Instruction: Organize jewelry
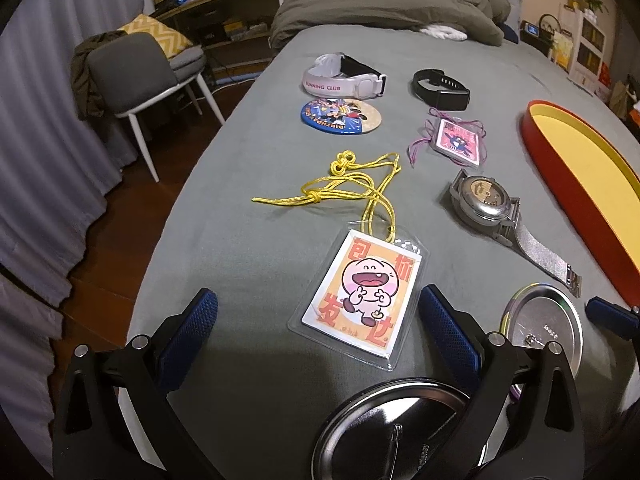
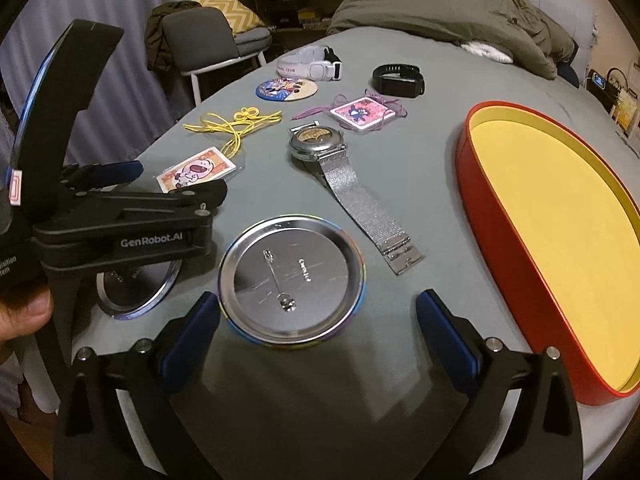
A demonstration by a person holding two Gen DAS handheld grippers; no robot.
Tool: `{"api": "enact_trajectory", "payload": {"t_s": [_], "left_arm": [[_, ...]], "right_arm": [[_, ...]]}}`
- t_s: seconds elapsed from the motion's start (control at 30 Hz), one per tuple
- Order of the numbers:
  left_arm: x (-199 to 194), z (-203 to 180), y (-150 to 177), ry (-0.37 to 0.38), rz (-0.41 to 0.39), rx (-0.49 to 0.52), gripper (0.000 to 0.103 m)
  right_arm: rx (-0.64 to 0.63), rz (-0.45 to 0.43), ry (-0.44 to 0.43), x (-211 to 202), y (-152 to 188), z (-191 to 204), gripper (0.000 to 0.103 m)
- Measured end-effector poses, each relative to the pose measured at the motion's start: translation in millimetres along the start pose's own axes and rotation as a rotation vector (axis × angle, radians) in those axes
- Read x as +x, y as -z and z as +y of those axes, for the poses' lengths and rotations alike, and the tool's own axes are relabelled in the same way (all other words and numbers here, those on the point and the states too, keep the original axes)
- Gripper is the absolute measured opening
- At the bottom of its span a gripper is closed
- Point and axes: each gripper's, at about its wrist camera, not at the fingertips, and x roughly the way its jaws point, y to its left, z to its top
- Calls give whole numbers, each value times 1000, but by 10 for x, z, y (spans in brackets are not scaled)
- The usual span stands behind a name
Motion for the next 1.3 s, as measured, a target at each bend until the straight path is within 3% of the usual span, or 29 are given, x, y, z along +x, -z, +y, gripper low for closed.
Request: {"api": "enact_trajectory", "payload": {"t_s": [0.47,1.3], "left_arm": [[1,-8,3,-4,-4,4,98],[-1,-13,3,-5,-5,5,98]], "right_arm": [[36,-10,-47,-4,20,-79,95],[35,-10,-47,0,18,-79,95]]}}
